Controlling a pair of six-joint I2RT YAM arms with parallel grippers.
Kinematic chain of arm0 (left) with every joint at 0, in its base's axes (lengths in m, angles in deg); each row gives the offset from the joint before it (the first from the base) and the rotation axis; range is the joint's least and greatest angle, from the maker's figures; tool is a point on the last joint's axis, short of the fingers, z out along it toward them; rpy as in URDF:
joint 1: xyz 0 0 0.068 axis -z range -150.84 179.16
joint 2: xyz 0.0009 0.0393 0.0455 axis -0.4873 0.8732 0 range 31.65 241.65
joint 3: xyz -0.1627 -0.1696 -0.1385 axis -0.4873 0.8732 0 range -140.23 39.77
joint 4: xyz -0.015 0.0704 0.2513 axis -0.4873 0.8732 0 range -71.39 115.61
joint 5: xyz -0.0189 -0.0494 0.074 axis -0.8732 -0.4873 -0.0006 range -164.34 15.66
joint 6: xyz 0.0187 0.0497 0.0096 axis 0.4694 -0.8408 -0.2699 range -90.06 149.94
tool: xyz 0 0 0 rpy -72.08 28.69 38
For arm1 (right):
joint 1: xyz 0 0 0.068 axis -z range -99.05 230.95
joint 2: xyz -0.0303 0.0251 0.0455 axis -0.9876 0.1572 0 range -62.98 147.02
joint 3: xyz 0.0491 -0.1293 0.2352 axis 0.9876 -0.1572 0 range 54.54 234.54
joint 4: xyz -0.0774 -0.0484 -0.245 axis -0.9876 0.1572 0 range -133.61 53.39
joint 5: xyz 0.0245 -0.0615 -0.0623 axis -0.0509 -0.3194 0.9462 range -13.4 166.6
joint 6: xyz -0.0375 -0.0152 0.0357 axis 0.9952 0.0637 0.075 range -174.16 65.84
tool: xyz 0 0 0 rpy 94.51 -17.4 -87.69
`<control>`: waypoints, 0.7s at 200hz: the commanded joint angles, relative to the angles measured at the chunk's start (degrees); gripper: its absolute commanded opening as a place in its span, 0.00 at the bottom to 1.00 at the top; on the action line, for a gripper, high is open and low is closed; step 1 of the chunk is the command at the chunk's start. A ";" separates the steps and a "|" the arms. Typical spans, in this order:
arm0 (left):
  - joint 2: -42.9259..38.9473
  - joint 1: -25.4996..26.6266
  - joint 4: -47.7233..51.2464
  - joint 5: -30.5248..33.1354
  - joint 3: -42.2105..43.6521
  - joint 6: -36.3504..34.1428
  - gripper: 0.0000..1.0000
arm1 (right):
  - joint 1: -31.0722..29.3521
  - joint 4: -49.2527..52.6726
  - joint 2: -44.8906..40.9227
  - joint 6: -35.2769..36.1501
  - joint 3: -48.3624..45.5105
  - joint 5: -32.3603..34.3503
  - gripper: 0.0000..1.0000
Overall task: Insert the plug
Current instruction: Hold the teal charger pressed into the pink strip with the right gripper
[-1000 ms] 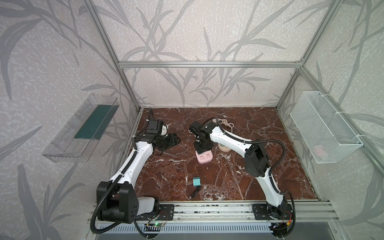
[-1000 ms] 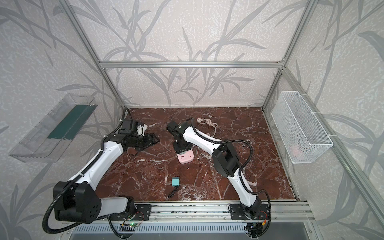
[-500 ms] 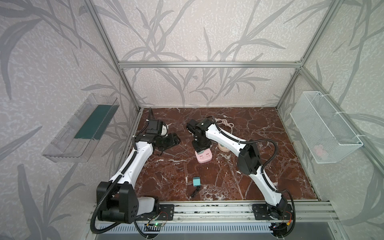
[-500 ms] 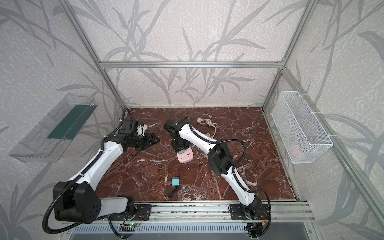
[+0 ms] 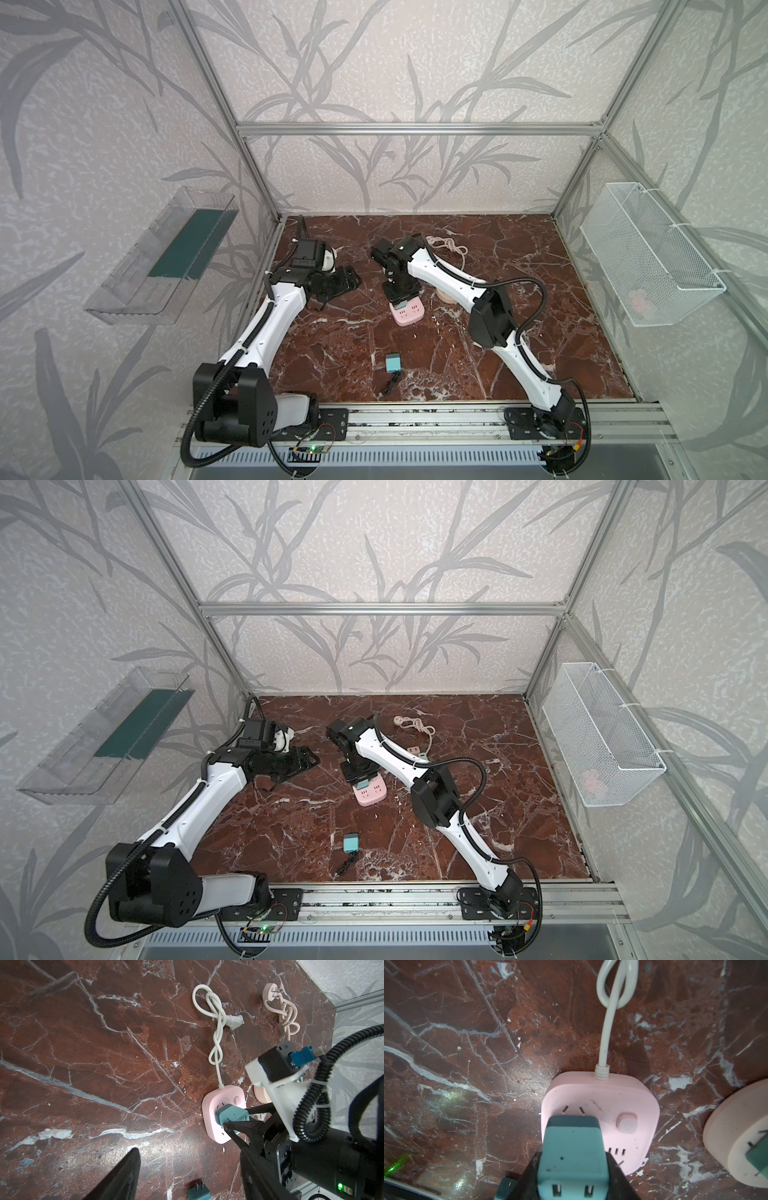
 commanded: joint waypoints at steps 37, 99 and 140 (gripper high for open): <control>-0.85 -0.41 0.24 -0.16 0.37 -0.28 0.75 | -0.31 5.71 13.95 1.11 8.28 -0.64 0.00; -0.64 -0.41 0.19 0.01 0.40 -0.17 0.75 | -0.23 3.34 15.33 -0.07 5.65 -0.60 0.00; -0.95 -0.43 -0.03 0.27 0.35 -0.08 0.75 | 1.17 1.06 12.58 -3.82 8.45 2.75 0.00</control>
